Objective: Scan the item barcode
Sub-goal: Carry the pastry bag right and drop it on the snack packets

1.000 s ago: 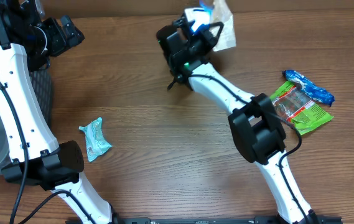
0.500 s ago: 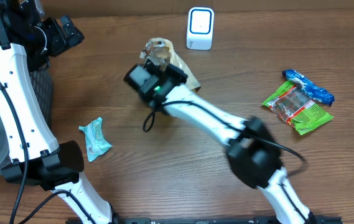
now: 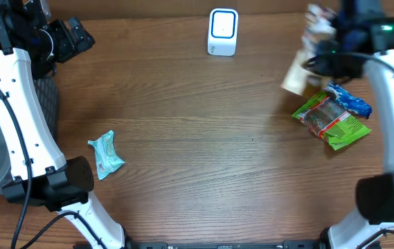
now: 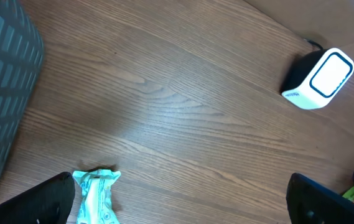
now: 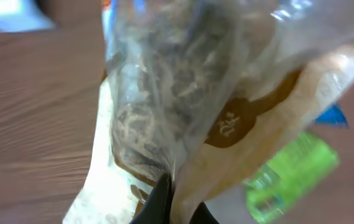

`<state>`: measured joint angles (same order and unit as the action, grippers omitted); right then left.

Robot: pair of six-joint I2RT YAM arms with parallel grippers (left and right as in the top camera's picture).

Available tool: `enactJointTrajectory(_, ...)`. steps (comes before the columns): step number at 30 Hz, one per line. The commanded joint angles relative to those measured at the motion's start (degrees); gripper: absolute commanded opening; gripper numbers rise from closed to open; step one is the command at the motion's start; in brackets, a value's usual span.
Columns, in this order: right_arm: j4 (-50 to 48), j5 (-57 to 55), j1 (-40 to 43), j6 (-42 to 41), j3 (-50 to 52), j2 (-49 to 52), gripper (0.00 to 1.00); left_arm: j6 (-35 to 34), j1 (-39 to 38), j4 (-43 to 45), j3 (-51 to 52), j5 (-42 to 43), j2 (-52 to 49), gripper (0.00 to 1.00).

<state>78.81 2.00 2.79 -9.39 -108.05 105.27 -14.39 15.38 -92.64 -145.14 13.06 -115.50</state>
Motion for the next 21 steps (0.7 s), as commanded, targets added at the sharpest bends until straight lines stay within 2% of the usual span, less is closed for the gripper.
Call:
enactJointTrajectory(1,-3.15,3.23,8.11,-2.12,10.75,0.42,0.04,1.11,-0.42,-0.02,-0.85,-0.13,0.87,1.0)
enactJointTrajectory(4,-5.73,3.3,13.94,-2.45,17.79,0.42,0.04,1.14,-0.42,-0.02,-0.85,-0.11,0.87,1.0)
enactJointTrajectory(7,-5.9,6.82,17.94,-2.43,19.32,0.39,0.04,1.14,-0.42,-0.02,-0.85,-0.11,0.87,1.0)
enactJointTrajectory(10,-5.88,12.9,19.04,-0.35,19.02,0.37,0.33,1.14,-0.42,-0.02,-0.85,-0.13,0.87,1.0)
enactJointTrajectory(13,-5.25,18.34,18.03,5.35,17.79,0.35,0.52,1.14,-0.42,-0.02,-0.85,-0.13,0.87,1.0)
enactJointTrajectory(19,-2.84,19.15,10.16,5.33,9.62,0.15,0.56,1.14,-0.42,-0.02,-0.85,-0.11,0.87,1.0)
enactJointTrajectory(21,-3.34,19.1,5.03,5.07,6.36,0.15,0.65,1.14,-0.42,-0.02,-0.85,-0.13,0.87,1.0)
